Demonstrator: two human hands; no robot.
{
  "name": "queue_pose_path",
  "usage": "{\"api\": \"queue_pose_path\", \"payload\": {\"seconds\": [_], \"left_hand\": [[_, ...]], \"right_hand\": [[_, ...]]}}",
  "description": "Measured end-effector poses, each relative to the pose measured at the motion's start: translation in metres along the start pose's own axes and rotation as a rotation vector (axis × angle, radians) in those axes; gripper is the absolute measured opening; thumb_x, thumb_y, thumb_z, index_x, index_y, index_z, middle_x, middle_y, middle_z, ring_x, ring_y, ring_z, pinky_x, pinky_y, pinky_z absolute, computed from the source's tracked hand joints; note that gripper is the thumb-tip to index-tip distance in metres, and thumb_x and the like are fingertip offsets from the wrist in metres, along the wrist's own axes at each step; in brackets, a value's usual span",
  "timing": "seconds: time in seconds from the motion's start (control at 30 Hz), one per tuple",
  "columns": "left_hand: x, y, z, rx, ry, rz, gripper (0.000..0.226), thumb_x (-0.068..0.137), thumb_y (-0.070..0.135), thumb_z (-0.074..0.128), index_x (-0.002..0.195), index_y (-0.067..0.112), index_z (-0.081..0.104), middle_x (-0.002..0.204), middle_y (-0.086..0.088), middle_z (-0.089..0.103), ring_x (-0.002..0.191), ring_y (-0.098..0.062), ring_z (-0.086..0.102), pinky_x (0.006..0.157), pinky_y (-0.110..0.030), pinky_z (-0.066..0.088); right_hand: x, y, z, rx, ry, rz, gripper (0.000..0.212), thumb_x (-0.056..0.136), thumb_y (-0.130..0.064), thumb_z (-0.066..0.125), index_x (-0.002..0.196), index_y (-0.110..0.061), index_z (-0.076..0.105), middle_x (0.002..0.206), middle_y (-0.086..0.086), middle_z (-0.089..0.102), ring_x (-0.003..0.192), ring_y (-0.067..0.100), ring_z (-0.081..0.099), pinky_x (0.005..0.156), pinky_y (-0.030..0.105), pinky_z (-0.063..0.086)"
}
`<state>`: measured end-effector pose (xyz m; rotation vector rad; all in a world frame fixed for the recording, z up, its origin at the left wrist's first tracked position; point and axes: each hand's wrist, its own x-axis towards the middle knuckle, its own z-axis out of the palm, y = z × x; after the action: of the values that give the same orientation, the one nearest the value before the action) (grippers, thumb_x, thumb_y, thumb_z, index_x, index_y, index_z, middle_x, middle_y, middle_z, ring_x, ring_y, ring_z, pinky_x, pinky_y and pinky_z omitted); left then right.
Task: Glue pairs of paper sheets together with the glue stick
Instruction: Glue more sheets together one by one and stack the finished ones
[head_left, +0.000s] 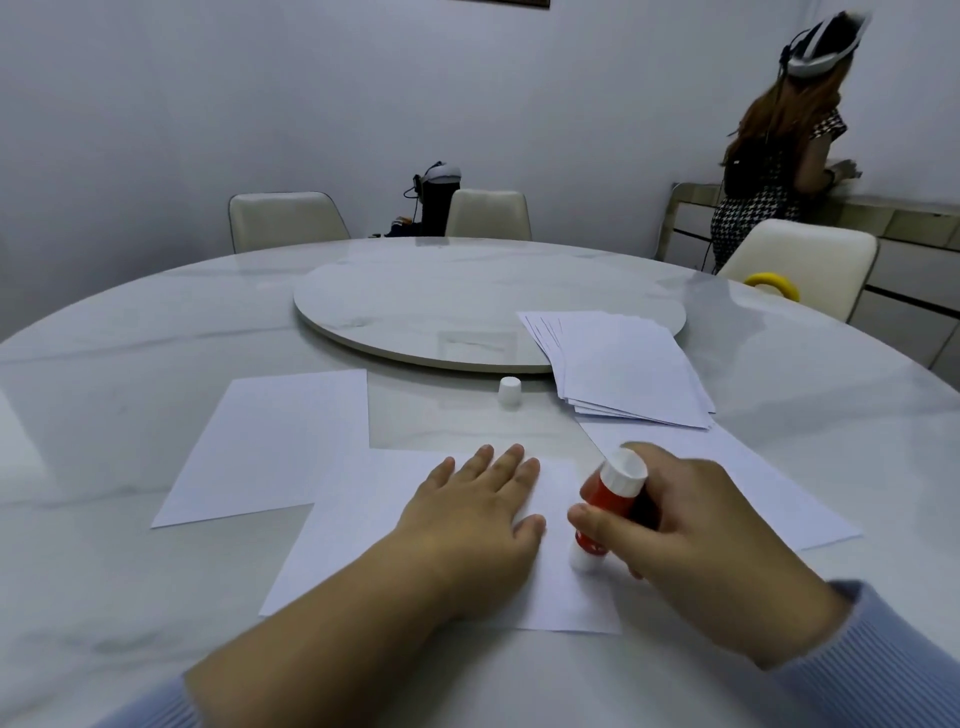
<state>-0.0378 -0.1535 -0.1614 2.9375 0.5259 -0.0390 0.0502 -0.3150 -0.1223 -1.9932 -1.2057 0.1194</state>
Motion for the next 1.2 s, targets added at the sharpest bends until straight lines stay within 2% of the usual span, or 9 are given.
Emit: {"api": "queue_pose_path", "payload": {"seconds": [0.17, 0.3, 0.43, 0.53, 0.6, 0.7, 0.87, 1.07, 1.2], "left_hand": [[0.000, 0.000, 0.000, 0.001, 0.008, 0.006, 0.058, 0.099, 0.044, 0.018, 0.150, 0.031, -0.006, 0.158, 0.012, -0.013, 0.144, -0.007, -0.012, 0.118, -0.034, -0.007], [-0.005, -0.002, -0.006, -0.015, -0.033, 0.057, 0.056, 0.101, 0.040, 0.017, 0.150, 0.031, -0.007, 0.157, 0.012, -0.016, 0.143, -0.006, -0.016, 0.118, -0.032, -0.009], [-0.014, -0.004, -0.024, -0.078, -0.230, 0.295, 0.058, 0.100, 0.027, 0.032, 0.148, 0.045, 0.005, 0.154, 0.020, -0.020, 0.137, -0.001, -0.028, 0.114, -0.031, -0.019], [-0.023, -0.008, -0.038, -0.270, -0.293, 0.417, 0.070, 0.091, 0.006, 0.044, 0.138, 0.056, 0.029, 0.149, 0.036, -0.010, 0.131, 0.018, -0.023, 0.099, 0.000, -0.016], [-0.022, -0.015, -0.039, -0.397, -0.070, 0.261, 0.063, 0.091, 0.007, 0.044, 0.137, 0.049, 0.036, 0.152, 0.032, 0.009, 0.135, 0.018, 0.000, 0.092, 0.010, -0.002], [-0.013, -0.026, -0.029, -0.246, 0.242, -0.053, 0.053, 0.099, 0.032, 0.037, 0.149, 0.030, 0.018, 0.158, 0.015, 0.009, 0.143, -0.001, 0.006, 0.108, -0.012, 0.004], [0.000, -0.024, -0.005, -0.072, 0.060, -0.052, 0.059, 0.100, 0.037, 0.023, 0.151, 0.022, -0.002, 0.159, 0.006, -0.009, 0.144, -0.005, -0.009, 0.115, -0.024, -0.006], [0.002, -0.026, -0.003, -0.027, 0.030, -0.047, 0.058, 0.101, 0.038, 0.018, 0.151, 0.020, -0.004, 0.159, 0.005, -0.011, 0.144, -0.005, -0.011, 0.115, -0.025, -0.008], [0.002, -0.026, -0.003, -0.021, 0.030, -0.055, 0.058, 0.101, 0.038, 0.018, 0.151, 0.020, -0.004, 0.159, 0.005, -0.011, 0.144, -0.005, -0.011, 0.115, -0.025, -0.007]], "right_hand": [[-0.023, -0.003, -0.007, 0.244, -0.098, 0.022, 0.014, 0.076, -0.024, 0.078, 0.073, -0.017, 0.065, 0.071, 0.002, 0.071, 0.051, 0.008, 0.059, 0.051, 0.015, 0.043], [-0.015, 0.005, -0.028, 0.919, 0.265, 0.186, 0.025, 0.054, -0.025, 0.076, 0.068, -0.006, 0.069, 0.063, 0.018, 0.065, 0.040, 0.014, 0.042, 0.036, 0.016, 0.033], [-0.004, 0.010, -0.056, 1.127, 0.409, 0.115, 0.024, 0.064, -0.036, 0.071, 0.072, -0.013, 0.072, 0.073, 0.014, 0.071, 0.042, 0.010, 0.047, 0.038, 0.012, 0.037], [0.006, 0.006, -0.059, 1.089, 0.345, 0.051, 0.020, 0.064, -0.032, 0.076, 0.071, -0.014, 0.074, 0.068, 0.010, 0.068, 0.045, 0.011, 0.049, 0.039, 0.014, 0.039], [0.017, -0.001, -0.053, 1.029, 0.289, -0.003, 0.020, 0.063, -0.027, 0.080, 0.075, -0.012, 0.073, 0.069, 0.011, 0.069, 0.046, 0.012, 0.052, 0.040, 0.016, 0.041], [0.046, -0.008, -0.033, 0.850, 0.278, -0.022, 0.004, 0.080, -0.011, 0.071, 0.079, -0.009, 0.068, 0.065, 0.007, 0.069, 0.047, 0.014, 0.057, 0.042, 0.020, 0.042], [0.092, 0.000, 0.015, 0.327, 0.148, 0.035, 0.009, 0.087, -0.015, 0.064, 0.084, -0.006, 0.064, 0.071, 0.006, 0.070, 0.053, 0.013, 0.062, 0.053, 0.029, 0.050], [0.107, 0.008, 0.048, 0.160, 0.051, -0.004, 0.014, 0.087, -0.018, 0.064, 0.089, -0.005, 0.061, 0.086, 0.011, 0.071, 0.074, 0.024, 0.067, 0.077, 0.045, 0.055], [0.102, 0.006, 0.043, 0.098, 0.004, -0.021, 0.014, 0.087, -0.019, 0.063, 0.086, -0.006, 0.059, 0.083, 0.007, 0.069, 0.072, 0.020, 0.063, 0.073, 0.040, 0.054]]}}
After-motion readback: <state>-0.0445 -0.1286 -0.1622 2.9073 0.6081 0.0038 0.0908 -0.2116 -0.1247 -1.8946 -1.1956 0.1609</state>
